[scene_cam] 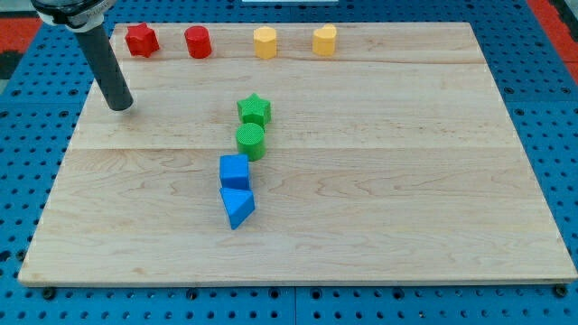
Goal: Move the yellow heart into the yellow hexagon
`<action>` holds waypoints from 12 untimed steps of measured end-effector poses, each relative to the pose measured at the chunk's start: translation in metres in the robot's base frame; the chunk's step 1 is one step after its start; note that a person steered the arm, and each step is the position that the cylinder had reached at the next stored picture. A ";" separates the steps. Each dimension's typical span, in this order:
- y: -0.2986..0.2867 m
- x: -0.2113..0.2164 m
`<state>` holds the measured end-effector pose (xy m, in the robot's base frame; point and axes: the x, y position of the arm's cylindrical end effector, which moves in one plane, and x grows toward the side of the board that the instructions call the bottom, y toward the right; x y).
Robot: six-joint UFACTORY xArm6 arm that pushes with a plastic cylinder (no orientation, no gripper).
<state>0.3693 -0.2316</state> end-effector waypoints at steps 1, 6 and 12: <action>0.000 -0.003; 0.010 0.001; 0.326 -0.092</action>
<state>0.2769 0.0945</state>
